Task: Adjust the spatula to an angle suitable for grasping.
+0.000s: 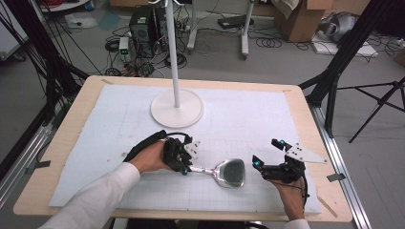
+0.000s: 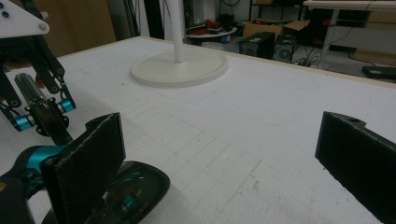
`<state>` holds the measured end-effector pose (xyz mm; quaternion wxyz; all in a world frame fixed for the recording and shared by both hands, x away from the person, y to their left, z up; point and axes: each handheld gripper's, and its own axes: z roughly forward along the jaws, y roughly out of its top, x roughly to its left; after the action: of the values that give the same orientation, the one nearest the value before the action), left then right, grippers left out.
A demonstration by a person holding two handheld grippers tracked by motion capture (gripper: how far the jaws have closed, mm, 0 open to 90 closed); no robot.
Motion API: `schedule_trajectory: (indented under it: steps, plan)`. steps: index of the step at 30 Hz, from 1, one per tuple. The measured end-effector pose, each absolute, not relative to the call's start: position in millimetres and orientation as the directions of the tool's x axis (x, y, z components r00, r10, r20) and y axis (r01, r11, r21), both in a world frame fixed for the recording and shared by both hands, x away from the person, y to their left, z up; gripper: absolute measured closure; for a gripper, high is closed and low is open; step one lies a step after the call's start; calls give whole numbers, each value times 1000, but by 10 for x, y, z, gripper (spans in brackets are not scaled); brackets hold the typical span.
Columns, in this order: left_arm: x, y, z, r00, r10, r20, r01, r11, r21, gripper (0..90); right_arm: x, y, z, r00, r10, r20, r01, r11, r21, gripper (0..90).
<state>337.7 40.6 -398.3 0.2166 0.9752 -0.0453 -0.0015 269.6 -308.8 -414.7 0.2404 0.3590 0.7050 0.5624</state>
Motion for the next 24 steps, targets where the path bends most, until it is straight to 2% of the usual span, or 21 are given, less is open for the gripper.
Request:
schedule_trajectory:
  steps: [24]
  plan:
    - [3400, 359, -4107, 996, -90, 7, -85, -906, 416, 738, 2699, -3090, -4147, -627, 777, 64, 233, 108, 966, 5]
